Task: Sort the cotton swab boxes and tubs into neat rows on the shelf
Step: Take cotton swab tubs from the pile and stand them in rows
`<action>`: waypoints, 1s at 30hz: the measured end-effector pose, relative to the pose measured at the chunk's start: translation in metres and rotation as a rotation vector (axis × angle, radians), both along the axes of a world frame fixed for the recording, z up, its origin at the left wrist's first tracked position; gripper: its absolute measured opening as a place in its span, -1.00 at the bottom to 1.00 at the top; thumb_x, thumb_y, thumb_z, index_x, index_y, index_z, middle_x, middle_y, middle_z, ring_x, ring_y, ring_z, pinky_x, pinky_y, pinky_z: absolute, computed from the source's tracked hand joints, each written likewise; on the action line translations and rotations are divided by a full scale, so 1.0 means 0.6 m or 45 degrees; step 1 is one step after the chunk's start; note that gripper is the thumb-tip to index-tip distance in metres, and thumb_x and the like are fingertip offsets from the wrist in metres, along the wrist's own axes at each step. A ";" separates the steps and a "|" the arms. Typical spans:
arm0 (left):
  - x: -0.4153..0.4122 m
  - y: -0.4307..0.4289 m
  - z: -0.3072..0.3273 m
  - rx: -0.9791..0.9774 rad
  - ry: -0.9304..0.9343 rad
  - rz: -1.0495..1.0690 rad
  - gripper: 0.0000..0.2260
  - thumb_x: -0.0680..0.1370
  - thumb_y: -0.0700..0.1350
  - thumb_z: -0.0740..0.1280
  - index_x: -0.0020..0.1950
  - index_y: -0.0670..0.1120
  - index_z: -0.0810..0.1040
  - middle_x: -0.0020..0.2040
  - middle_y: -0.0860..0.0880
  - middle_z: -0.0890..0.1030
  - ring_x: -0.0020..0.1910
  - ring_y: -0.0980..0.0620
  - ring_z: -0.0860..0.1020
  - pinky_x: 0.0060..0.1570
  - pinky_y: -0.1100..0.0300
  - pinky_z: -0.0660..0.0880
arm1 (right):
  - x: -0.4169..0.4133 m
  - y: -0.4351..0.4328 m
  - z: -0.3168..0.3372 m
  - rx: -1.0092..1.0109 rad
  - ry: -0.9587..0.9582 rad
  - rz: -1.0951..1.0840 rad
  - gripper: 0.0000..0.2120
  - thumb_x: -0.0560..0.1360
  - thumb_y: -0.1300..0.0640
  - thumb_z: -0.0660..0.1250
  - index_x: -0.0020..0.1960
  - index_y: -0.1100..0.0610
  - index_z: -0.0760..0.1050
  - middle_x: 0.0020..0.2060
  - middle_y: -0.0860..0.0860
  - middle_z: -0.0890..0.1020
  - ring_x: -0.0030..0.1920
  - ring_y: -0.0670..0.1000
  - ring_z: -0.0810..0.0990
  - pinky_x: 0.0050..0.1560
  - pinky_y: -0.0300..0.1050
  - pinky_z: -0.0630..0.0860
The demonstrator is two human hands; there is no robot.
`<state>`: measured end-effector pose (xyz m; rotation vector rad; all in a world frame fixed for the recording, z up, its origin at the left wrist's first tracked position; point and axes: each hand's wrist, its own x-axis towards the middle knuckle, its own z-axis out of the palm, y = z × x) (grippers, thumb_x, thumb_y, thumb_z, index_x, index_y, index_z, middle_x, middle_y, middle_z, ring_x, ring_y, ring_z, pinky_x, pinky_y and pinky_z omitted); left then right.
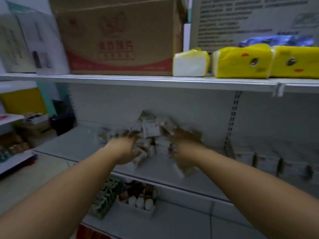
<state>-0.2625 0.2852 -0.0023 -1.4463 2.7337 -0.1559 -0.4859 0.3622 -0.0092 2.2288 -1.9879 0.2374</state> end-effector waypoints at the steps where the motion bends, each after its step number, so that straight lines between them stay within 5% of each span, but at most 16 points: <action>1: 0.034 -0.003 -0.005 0.027 -0.004 0.036 -0.39 0.59 0.20 0.11 0.55 0.01 -0.02 0.55 -0.05 0.07 0.51 -0.09 0.05 0.42 -0.09 0.11 | 0.031 -0.014 -0.004 0.002 0.058 0.087 -0.39 0.51 -0.05 0.20 0.51 -0.01 0.10 0.54 0.08 0.01 0.51 0.13 0.03 0.46 0.00 0.09; 4: 0.114 -0.017 -0.023 0.060 0.000 0.128 -0.38 0.59 0.20 0.11 0.55 0.02 -0.06 0.55 -0.05 0.06 0.49 -0.10 0.12 0.41 -0.09 0.13 | 0.094 -0.064 -0.006 0.009 0.142 0.212 -0.45 0.53 -0.05 0.16 0.49 0.03 0.17 0.53 0.10 0.04 0.52 0.11 -0.03 0.49 0.07 -0.08; 9: 0.208 -0.072 -0.054 0.116 0.029 0.239 -0.39 0.59 0.21 0.11 0.54 0.00 0.01 0.57 -0.05 -0.02 0.53 -0.05 -0.03 0.46 -0.04 0.07 | 0.181 -0.169 -0.006 0.055 0.066 0.329 -0.47 0.56 -0.03 0.15 0.49 0.02 0.14 0.54 0.06 -0.01 0.53 0.07 -0.07 0.48 -0.02 -0.05; 13: 0.250 -0.139 -0.074 0.153 0.062 0.280 -0.38 0.58 0.18 0.16 0.54 0.00 0.03 0.56 -0.05 0.03 0.52 -0.05 0.06 0.45 0.01 0.11 | 0.223 -0.253 -0.009 0.134 0.043 0.364 -0.48 0.57 0.03 0.14 0.49 0.05 0.12 0.54 0.05 -0.05 0.53 0.05 -0.11 0.45 0.00 0.02; 17: 0.277 -0.225 -0.078 0.218 0.015 0.301 -0.37 0.58 0.14 0.19 0.55 -0.01 0.00 0.56 -0.06 0.01 0.52 -0.07 0.05 0.46 0.02 0.11 | 0.251 -0.355 -0.010 0.189 -0.011 0.364 -0.51 0.54 0.00 0.23 0.41 0.14 0.27 0.46 0.14 0.22 0.46 0.11 0.18 0.37 0.00 0.24; 20: 0.295 -0.279 -0.077 0.238 0.017 0.317 -0.37 0.58 0.14 0.18 0.55 0.01 -0.02 0.56 -0.03 0.02 0.52 -0.05 0.05 0.45 0.04 0.13 | 0.271 -0.423 -0.015 0.235 0.031 0.346 -0.64 0.51 0.01 0.25 0.25 0.13 0.42 0.22 0.13 0.47 0.16 0.13 0.47 0.12 -0.03 0.45; 30: 0.356 -0.443 -0.119 0.332 0.213 0.307 -0.39 0.54 0.07 0.28 0.52 0.08 0.07 0.51 -0.01 0.20 0.45 -0.03 0.22 0.36 0.05 0.23 | 0.298 -0.534 -0.058 0.394 0.005 0.208 -0.60 0.52 -0.01 0.25 0.33 0.06 0.37 0.25 0.08 0.50 0.16 0.09 0.50 0.12 -0.08 0.44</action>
